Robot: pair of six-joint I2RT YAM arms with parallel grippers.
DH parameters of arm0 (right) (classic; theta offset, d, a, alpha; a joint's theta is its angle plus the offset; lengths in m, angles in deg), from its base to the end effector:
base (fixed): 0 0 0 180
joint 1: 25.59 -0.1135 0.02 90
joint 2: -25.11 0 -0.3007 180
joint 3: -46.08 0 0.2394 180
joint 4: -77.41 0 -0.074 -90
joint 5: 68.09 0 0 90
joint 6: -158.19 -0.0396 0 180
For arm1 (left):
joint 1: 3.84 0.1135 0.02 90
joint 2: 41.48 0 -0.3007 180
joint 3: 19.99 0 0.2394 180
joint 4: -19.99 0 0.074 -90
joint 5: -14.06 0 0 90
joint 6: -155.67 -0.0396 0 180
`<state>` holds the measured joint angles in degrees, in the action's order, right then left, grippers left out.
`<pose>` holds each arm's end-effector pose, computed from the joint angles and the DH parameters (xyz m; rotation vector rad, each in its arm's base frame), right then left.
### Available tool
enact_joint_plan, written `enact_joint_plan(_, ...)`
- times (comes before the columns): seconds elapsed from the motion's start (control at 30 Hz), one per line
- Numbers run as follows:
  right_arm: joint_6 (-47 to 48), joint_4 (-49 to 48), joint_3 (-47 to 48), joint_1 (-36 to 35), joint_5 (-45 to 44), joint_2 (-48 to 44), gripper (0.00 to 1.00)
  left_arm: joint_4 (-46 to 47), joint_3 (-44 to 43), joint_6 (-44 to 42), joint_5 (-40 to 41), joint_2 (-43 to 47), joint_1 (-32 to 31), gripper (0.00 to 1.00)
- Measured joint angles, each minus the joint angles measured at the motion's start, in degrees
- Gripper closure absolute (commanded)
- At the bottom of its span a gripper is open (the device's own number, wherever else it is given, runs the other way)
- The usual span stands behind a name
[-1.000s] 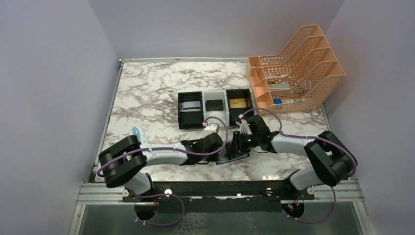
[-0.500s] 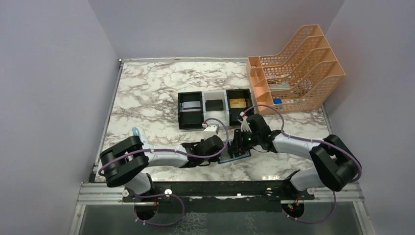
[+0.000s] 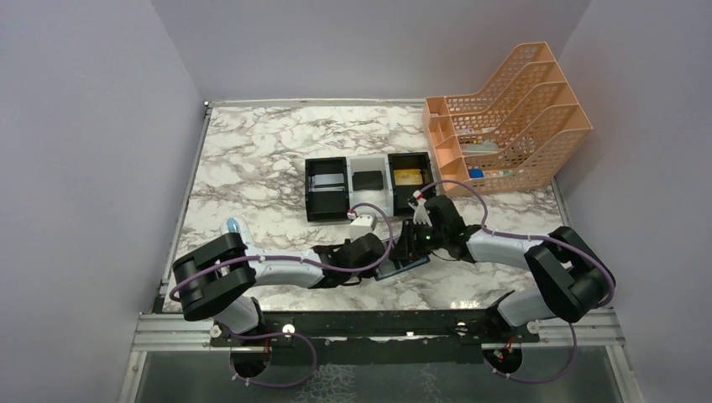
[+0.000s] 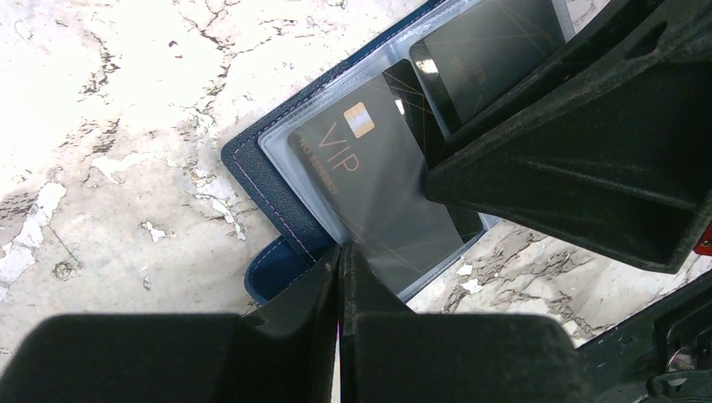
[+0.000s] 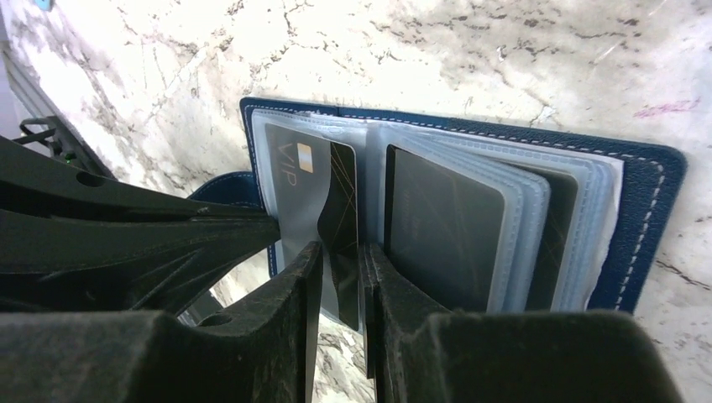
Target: Take the credit cards out of the card holder
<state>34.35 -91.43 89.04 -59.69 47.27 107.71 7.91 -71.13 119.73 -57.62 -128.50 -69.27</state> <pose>0.1851 0.1458 0.1739 -0.2168 2.6314 1.0147 0.1249 -0.2432 0.1906 0.0912 2.4410 -0.6112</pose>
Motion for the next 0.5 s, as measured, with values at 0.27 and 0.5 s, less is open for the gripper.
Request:
enact_joint_plan(0.27, -0.90, -3.43, -2.82, 2.80, 6.32, 0.26, 0.86, -0.17, 0.00, 0.28, 0.55, 0.02, -0.22, 0.96)
enact_joint_plan(0.5, -0.98, -4.96, -4.28, 5.42, 11.08, 0.35, 0.94, -0.87, -0.39, 0.52, 0.98, -0.39, -0.24, 0.97)
